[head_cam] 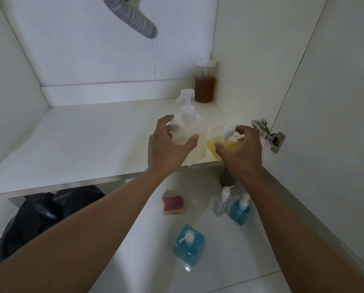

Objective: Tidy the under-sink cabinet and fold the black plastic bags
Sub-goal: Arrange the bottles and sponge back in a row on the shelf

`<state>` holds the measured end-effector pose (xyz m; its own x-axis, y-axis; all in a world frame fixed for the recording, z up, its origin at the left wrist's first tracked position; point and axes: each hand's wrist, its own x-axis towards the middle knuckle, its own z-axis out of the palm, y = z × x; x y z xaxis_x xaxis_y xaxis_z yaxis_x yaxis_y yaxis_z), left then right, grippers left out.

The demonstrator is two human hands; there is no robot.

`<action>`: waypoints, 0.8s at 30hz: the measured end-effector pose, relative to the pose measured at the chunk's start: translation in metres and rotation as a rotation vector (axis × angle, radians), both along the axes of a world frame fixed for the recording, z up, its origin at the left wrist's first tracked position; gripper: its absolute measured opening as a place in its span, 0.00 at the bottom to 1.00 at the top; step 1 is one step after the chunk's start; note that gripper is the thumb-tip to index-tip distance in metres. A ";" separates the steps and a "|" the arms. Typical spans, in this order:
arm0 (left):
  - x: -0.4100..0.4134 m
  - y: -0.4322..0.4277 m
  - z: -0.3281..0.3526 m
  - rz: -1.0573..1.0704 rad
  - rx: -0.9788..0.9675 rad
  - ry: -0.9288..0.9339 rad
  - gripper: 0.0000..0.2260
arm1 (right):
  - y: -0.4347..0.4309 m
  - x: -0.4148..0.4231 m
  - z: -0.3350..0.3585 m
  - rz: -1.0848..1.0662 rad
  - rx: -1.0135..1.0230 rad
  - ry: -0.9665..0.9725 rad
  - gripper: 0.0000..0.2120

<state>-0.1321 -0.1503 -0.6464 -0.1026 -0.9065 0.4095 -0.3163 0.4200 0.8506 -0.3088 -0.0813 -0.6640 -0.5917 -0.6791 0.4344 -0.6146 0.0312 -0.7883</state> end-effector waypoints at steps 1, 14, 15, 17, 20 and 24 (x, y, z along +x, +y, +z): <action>-0.005 -0.009 0.002 0.010 -0.001 -0.007 0.39 | -0.009 -0.003 0.001 -0.003 0.010 0.015 0.31; -0.091 -0.143 -0.015 -0.006 0.104 0.015 0.38 | -0.097 -0.049 -0.021 0.000 0.009 0.032 0.27; -0.098 -0.153 -0.015 -0.017 0.101 0.011 0.38 | -0.105 -0.052 -0.022 -0.002 0.016 0.059 0.25; -0.113 -0.171 -0.016 -0.030 0.087 -0.003 0.40 | -0.119 -0.058 -0.023 0.002 0.026 0.114 0.21; -0.133 -0.194 -0.021 -0.050 0.118 0.055 0.39 | -0.137 -0.067 -0.025 -0.006 0.027 0.239 0.17; -0.149 -0.215 -0.040 -0.011 0.183 0.078 0.31 | -0.148 -0.076 -0.031 -0.022 0.025 0.365 0.14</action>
